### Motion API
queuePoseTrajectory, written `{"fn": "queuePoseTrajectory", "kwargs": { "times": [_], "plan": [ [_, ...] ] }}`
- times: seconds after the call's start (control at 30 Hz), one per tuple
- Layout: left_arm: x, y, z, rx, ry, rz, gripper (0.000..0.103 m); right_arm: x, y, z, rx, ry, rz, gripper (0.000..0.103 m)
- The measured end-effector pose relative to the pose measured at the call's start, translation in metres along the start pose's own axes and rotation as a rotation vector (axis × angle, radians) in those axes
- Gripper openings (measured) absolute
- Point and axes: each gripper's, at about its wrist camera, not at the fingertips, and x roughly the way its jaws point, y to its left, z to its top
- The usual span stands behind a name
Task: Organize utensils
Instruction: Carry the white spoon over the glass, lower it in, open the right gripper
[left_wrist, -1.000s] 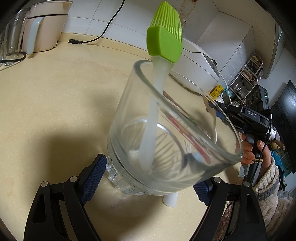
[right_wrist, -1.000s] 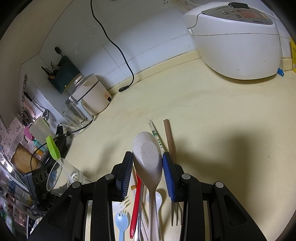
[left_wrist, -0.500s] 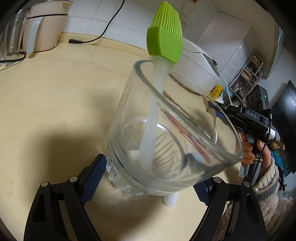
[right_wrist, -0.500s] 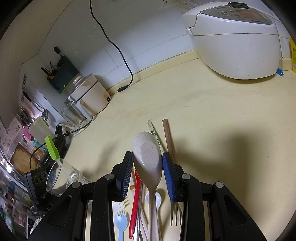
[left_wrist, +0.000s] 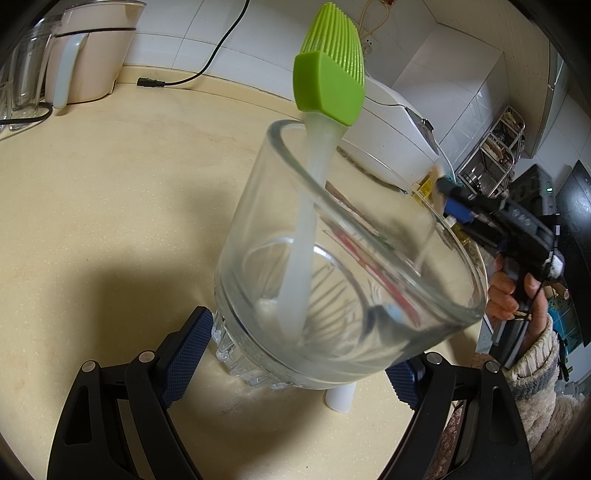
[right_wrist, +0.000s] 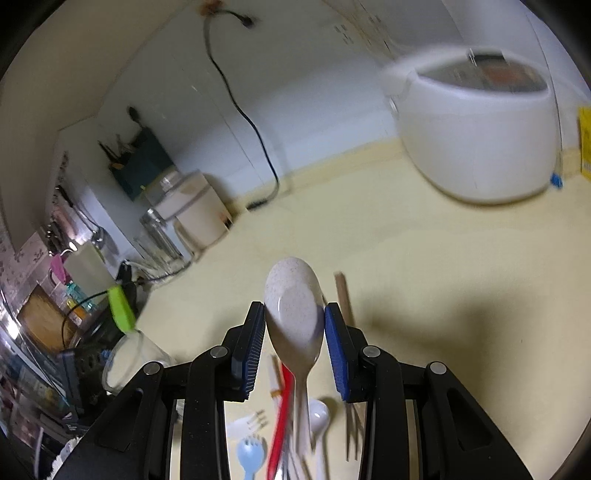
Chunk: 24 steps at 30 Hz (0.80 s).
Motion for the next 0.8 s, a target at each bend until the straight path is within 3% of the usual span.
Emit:
{"fn": "queuePoseTrajectory", "kwargs": {
  "times": [0.3, 0.67, 0.8],
  "plan": [
    [0.000, 0.001, 0.001, -0.006, -0.001, -0.013, 0.089, -0.043, 0.052, 0.028, -0.098, -0.179, 0.070, 0.033],
    [-0.001, 0.003, 0.000, -0.007, -0.002, -0.016, 0.089, -0.045, 0.129, 0.058, -0.129, -0.210, 0.329, 0.033],
    [-0.001, 0.003, 0.000, -0.007, -0.002, -0.016, 0.089, -0.039, 0.140, 0.053, -0.116, -0.210, 0.389, 0.033]
  ]
}}
